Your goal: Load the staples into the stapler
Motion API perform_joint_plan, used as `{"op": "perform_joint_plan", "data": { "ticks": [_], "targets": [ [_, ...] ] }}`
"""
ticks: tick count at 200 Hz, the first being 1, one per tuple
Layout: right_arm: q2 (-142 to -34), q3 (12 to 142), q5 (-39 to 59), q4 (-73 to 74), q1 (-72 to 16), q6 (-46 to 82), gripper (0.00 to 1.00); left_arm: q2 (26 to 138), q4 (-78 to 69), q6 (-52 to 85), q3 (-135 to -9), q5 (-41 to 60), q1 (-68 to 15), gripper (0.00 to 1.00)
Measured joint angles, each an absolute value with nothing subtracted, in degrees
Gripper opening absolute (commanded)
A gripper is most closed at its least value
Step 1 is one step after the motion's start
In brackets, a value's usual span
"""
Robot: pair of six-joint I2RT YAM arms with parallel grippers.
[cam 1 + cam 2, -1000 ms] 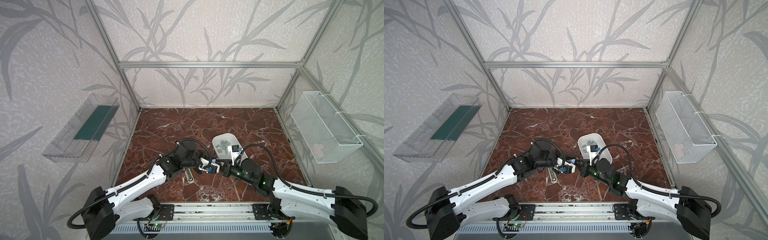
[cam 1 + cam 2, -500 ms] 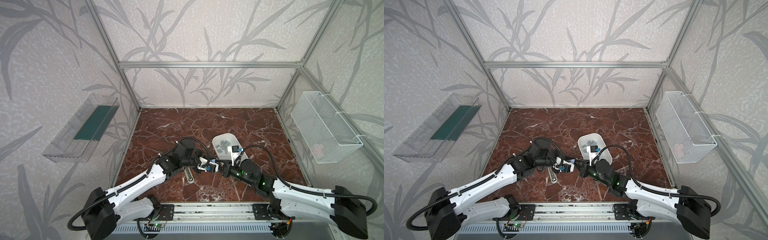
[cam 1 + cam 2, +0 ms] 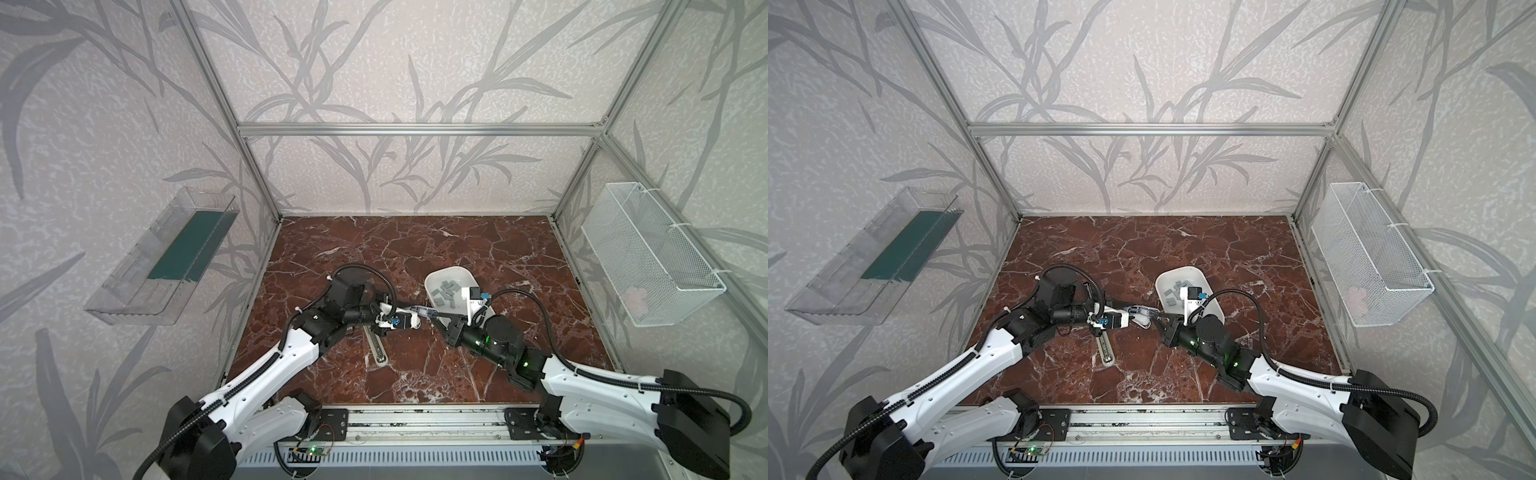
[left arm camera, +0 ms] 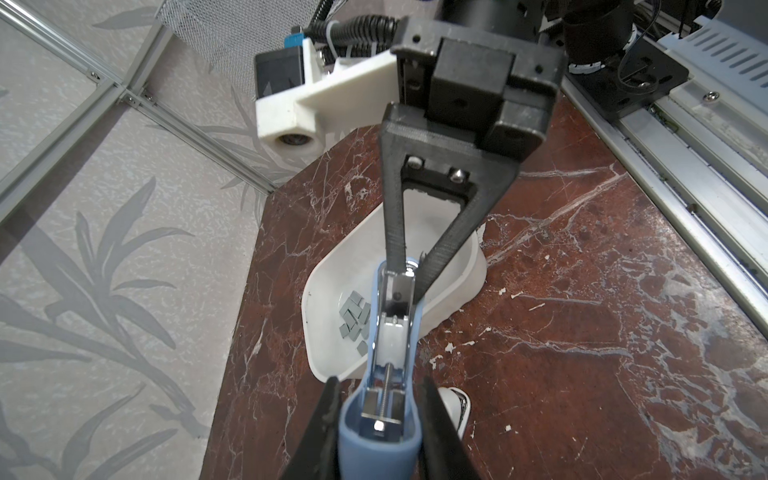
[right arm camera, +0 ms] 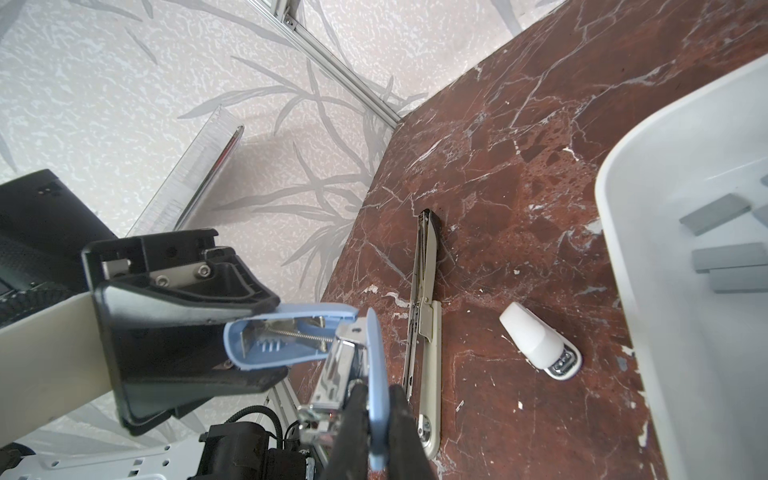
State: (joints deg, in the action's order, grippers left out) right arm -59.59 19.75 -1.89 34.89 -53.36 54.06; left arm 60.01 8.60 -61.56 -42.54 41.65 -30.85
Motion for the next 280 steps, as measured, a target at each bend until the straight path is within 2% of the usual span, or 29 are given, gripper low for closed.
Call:
{"op": "perform_joint_plan", "data": {
  "ticks": [62, 106, 128, 150, 189, 236, 280],
  "targets": [
    [-53.63, 17.56, -0.34, 32.56, -52.84, 54.78, 0.00, 61.78, 7.97, -67.00, -41.82, 43.20, -28.80, 0.00],
    [-52.77, 15.90, 1.10, 32.38, -52.69, 56.34, 0.00, 64.07, 8.58, -70.98, -41.74, 44.82, -28.80, 0.16],
    [-52.62, 15.25, 1.78, 32.56, -52.69, 57.25, 0.00, 64.62, 9.39, -73.25, -41.74, 45.19, -28.82, 0.19],
    [-51.46, 14.48, 2.22, 32.71, -52.69, 57.87, 0.00, 65.36, 9.41, -75.00, -41.74, 44.95, -28.93, 0.30],
    [-47.70, 12.91, 1.15, 31.24, -52.12, 59.79, 0.00, 67.61, 10.15, -78.46, -41.71, 39.57, -28.25, 0.40],
    [-44.49, 12.38, -1.21, 29.08, -51.83, 60.71, 0.00, 67.07, 10.72, -79.24, -41.71, 38.06, -28.10, 0.43],
    [-43.33, 12.10, -3.40, 26.85, -51.83, 61.14, 0.00, 61.12, 6.63, -75.85, -39.86, 39.94, -28.60, 0.44]
  ]
}}
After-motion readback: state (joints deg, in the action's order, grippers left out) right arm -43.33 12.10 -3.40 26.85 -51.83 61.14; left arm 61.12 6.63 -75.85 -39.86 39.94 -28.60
